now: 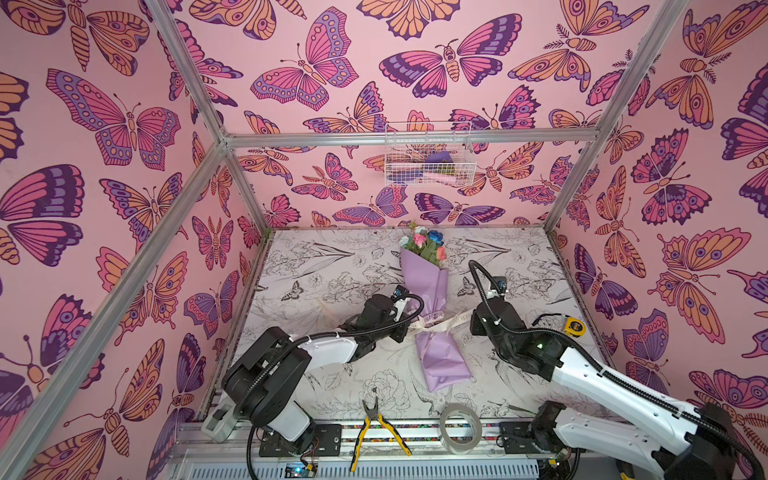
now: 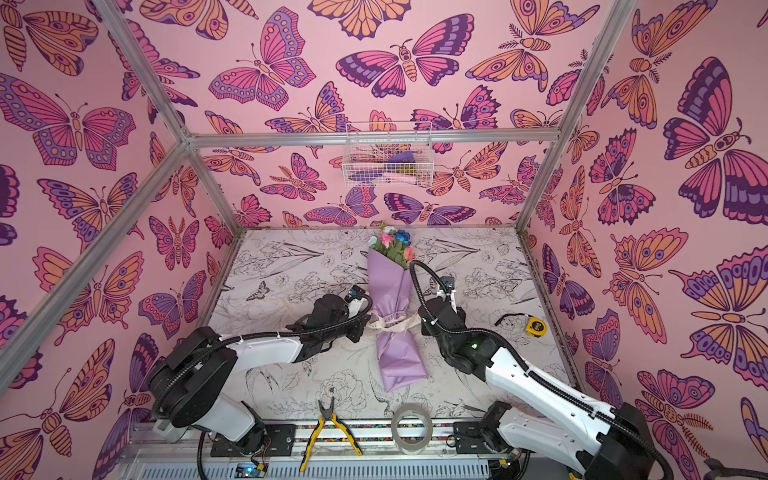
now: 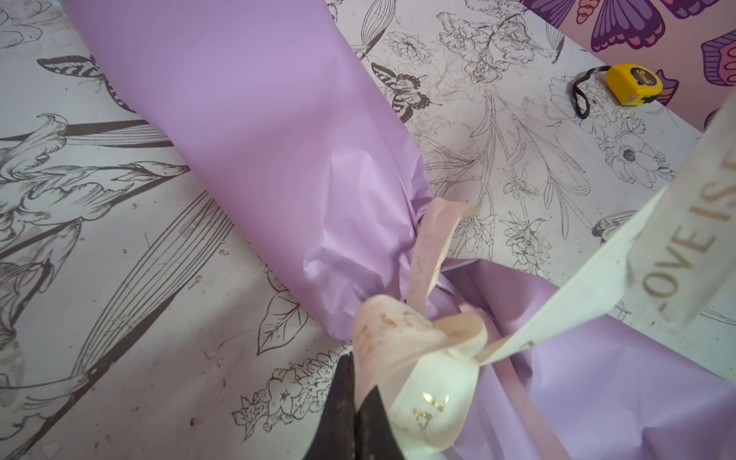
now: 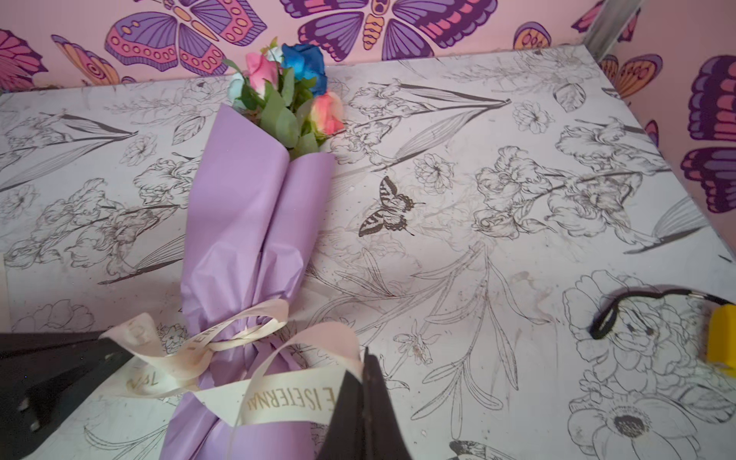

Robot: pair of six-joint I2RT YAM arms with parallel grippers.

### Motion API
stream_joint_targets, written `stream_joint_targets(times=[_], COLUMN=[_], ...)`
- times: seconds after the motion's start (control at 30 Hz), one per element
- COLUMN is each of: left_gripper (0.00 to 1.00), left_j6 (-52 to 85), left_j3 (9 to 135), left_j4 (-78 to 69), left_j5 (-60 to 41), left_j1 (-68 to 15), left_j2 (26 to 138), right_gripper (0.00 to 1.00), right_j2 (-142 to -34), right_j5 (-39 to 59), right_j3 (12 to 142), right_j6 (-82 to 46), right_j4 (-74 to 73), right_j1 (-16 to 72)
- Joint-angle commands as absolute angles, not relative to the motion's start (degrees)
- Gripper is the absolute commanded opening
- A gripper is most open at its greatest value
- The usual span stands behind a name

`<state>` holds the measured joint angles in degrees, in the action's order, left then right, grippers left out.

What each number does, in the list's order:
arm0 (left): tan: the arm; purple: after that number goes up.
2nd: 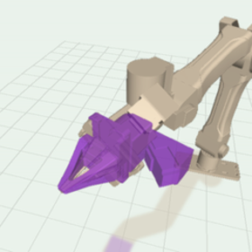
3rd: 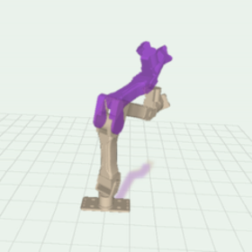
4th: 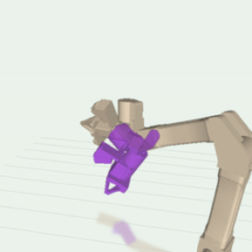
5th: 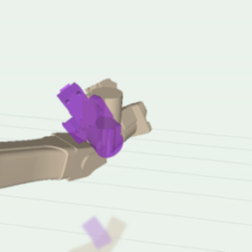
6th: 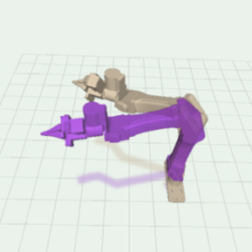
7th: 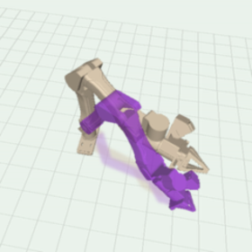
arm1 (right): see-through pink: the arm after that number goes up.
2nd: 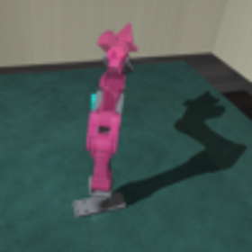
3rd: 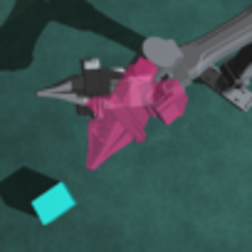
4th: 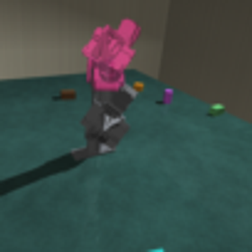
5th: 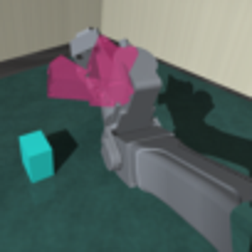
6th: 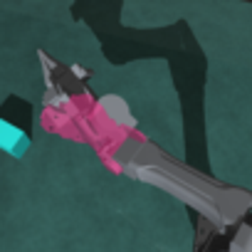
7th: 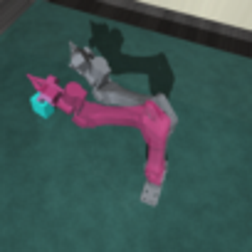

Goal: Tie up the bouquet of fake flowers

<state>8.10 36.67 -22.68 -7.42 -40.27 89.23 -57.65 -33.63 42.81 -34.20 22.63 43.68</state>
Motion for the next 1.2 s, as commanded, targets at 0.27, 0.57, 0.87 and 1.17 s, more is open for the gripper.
stream_joint_targets(times=[0.27, 0.57, 0.87, 1.17], left_gripper=[0.0, 0.0, 0.15, 0.55], left_j6=[13.0, 17.5, 18.8, 17.1], left_j3=[30.9, 29.4, 29.5, 32.9], left_j4=[-22.6, -21.4, -19.2, -9.3], left_j5=[0.5, 8.1, 7.7, 8.1], left_j1=[-46.8, -50.8, -51.6, -52.3], left_j2=[84.6, 85.9, 83.2, 73.8], right_gripper=[0.02, 0.11, 0.09, 0.08], right_j2=[-67.4, -72.2, -67.6, -67.7], right_j5=[-28.0, -24.4, -13.6, -9.1], right_j3=[42.0, 42.3, 41.7, 41.1], right_j6=[-40.5, -39.4, -37.3, -37.5], right_j4=[27.5, 26.9, 26.3, 23.8], right_j1=[34.6, 30.5, 29.6, 29.6])
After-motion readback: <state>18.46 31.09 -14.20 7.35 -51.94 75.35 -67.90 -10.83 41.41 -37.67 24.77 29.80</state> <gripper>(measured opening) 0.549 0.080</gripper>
